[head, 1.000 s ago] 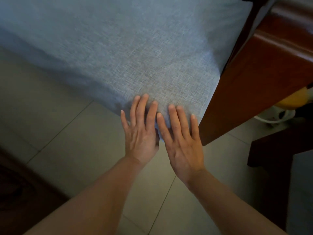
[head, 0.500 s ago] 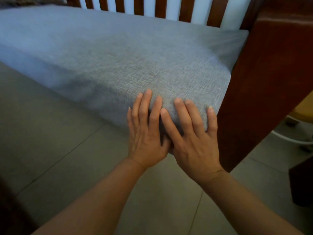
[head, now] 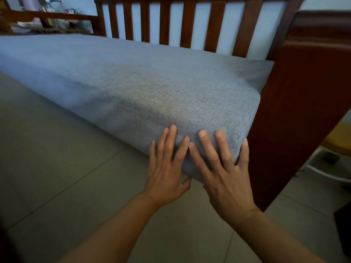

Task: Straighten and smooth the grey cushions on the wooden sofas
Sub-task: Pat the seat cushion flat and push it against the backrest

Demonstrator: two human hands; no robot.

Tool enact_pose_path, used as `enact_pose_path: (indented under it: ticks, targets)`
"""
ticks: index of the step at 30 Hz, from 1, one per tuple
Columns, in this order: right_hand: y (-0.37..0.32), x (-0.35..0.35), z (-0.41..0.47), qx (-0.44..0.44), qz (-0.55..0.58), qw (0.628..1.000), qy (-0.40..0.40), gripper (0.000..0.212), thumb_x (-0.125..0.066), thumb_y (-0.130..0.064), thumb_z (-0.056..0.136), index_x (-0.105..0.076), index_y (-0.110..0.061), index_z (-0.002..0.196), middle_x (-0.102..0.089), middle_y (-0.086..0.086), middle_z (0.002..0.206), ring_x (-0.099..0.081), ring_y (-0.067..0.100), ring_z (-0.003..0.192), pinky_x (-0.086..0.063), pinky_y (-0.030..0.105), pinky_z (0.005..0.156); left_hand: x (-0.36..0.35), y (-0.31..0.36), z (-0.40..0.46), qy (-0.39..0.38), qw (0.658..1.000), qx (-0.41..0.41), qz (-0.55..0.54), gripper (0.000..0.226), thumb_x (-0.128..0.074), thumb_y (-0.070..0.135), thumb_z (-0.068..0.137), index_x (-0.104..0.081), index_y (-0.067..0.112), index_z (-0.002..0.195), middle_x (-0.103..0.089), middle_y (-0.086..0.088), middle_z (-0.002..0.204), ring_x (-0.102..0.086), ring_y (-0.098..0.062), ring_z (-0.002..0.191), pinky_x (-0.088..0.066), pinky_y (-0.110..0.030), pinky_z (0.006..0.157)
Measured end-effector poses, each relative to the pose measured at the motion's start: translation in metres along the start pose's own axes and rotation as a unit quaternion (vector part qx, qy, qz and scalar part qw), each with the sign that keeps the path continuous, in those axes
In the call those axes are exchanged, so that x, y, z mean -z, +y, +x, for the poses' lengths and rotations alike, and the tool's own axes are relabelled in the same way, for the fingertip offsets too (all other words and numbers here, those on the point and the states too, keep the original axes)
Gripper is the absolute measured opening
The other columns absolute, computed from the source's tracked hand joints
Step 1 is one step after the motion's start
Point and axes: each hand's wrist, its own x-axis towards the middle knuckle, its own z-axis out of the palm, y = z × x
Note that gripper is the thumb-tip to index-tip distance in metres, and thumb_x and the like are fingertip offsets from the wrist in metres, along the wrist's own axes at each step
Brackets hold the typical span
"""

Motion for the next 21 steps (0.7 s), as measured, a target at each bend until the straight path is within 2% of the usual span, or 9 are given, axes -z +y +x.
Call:
enact_pose_path:
  ticks: [2,3,6,9,16,19,21]
  targets:
    - [-0.003,-0.006,-0.003,-0.004,-0.006,1.0,-0.005,0.062,-0.026,-0.011,0.086,-0.028,-0.015,0.147,-0.003,0.008,0.155,0.012,0.031,0.145,-0.006,0.068,0.106,-0.015,-0.004,0.0,0.033,0.999,0.002,0.027,0.106,-0.078,0.035,0.066,-0.009,0.021,0.146,0.014,-0.006,0.158,0.0,-0.026,0.147,-0.024,-0.06,0.107]
    - [-0.004,-0.01,-0.003,-0.007,-0.012,1.0,-0.01,0.062,-0.023,-0.012,0.085,-0.027,-0.016,0.147,-0.003,0.008,0.156,0.013,0.031,0.145,-0.008,0.069,0.105,-0.021,-0.006,0.002,0.052,0.998,0.004,0.038,0.105,-0.079,0.033,0.067,-0.009,0.021,0.144,0.014,-0.007,0.158,0.0,-0.026,0.147,-0.022,-0.06,0.108]
    - [-0.006,-0.015,-0.003,-0.018,-0.034,0.999,-0.01,0.063,-0.031,-0.013,0.085,-0.023,-0.016,0.148,-0.002,0.008,0.155,0.013,0.032,0.145,-0.014,0.072,0.103,-0.034,-0.005,0.011,0.101,0.994,0.012,0.048,0.101,-0.08,0.031,0.068,-0.011,0.02,0.142,0.012,-0.007,0.159,0.0,-0.024,0.147,-0.019,-0.059,0.109]
    - [-0.005,-0.019,-0.002,-0.019,-0.025,0.999,0.005,0.062,-0.031,-0.013,0.087,-0.023,-0.016,0.148,-0.002,0.008,0.155,0.013,0.032,0.145,-0.013,0.072,0.103,-0.037,-0.002,0.013,0.125,0.991,0.02,0.045,0.097,-0.078,0.028,0.071,-0.012,0.02,0.141,0.01,-0.007,0.159,-0.003,-0.024,0.147,-0.021,-0.059,0.109]
    - [-0.015,-0.034,-0.015,-0.023,-0.028,0.999,0.016,0.058,-0.045,-0.019,0.093,-0.025,-0.017,0.147,-0.006,0.006,0.156,0.006,0.028,0.146,-0.015,0.073,0.102,-0.035,0.002,0.011,0.13,0.991,0.015,0.034,0.099,-0.08,0.024,0.07,-0.013,0.02,0.142,0.006,-0.008,0.159,-0.003,-0.025,0.147,-0.022,-0.059,0.109]
    - [-0.012,-0.039,-0.013,-0.028,-0.012,0.998,0.047,0.053,-0.046,-0.019,0.095,-0.031,-0.022,0.146,-0.011,0.004,0.155,0.003,0.025,0.146,-0.017,0.072,0.102,-0.035,0.0,0.009,0.124,0.992,0.016,0.027,0.099,-0.081,0.028,0.069,-0.014,0.02,0.141,-0.005,-0.014,0.154,-0.003,-0.025,0.147,-0.024,-0.06,0.107]
    - [-0.013,-0.041,-0.014,-0.037,0.009,0.997,0.069,0.048,-0.044,-0.018,0.097,-0.034,-0.023,0.144,-0.013,0.003,0.153,0.001,0.024,0.147,-0.019,0.071,0.102,-0.036,-0.002,0.005,0.121,0.992,0.011,0.023,0.09,-0.074,0.036,0.075,-0.015,0.02,0.141,-0.007,-0.015,0.152,-0.008,-0.028,0.146,-0.026,-0.061,0.106]
